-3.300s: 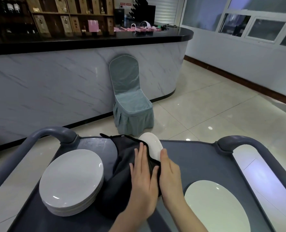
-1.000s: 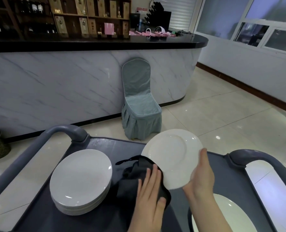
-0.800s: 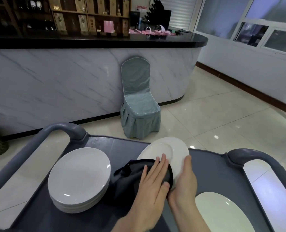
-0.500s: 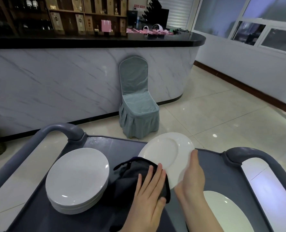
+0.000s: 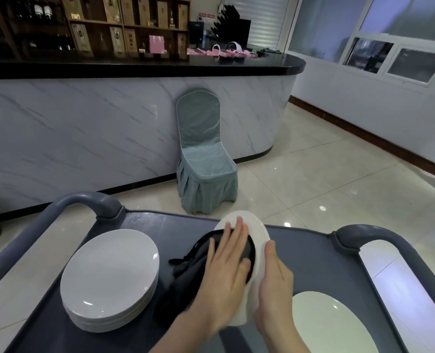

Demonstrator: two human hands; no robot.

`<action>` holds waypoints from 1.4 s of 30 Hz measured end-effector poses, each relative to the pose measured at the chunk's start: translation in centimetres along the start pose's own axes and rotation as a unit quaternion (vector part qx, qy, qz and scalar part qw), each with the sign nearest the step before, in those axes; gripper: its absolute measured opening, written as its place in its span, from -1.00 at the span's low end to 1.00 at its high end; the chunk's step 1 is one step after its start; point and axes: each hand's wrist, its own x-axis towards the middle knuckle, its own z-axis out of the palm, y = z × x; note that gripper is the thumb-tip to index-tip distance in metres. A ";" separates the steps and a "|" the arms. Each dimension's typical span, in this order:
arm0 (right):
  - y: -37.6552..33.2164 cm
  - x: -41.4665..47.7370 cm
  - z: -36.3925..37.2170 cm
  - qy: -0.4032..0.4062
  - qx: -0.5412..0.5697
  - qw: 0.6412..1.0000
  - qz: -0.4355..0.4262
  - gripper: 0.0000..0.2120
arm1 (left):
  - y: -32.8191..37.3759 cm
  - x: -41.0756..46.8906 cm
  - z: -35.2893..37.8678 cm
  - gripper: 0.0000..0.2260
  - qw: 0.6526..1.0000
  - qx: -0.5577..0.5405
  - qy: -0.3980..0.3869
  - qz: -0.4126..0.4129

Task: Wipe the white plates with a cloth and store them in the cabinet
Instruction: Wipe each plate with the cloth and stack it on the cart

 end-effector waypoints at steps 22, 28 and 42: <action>-2.3 -1.0 -1.8 0.017 0.031 0.999 0.019 -0.58 | 0.2 -1.2 2.0 -0.51 0.991 -0.113 -0.009 -0.069; -1.9 -2.5 -2.2 -0.015 0.019 1.000 0.007 -0.61 | -1.6 0.5 0.7 -0.52 0.986 -0.133 0.049 -0.090; -1.3 -2.7 -3.8 0.001 -0.003 1.000 0.026 -0.65 | -1.0 0.5 3.4 -0.56 0.987 -0.127 0.033 -0.094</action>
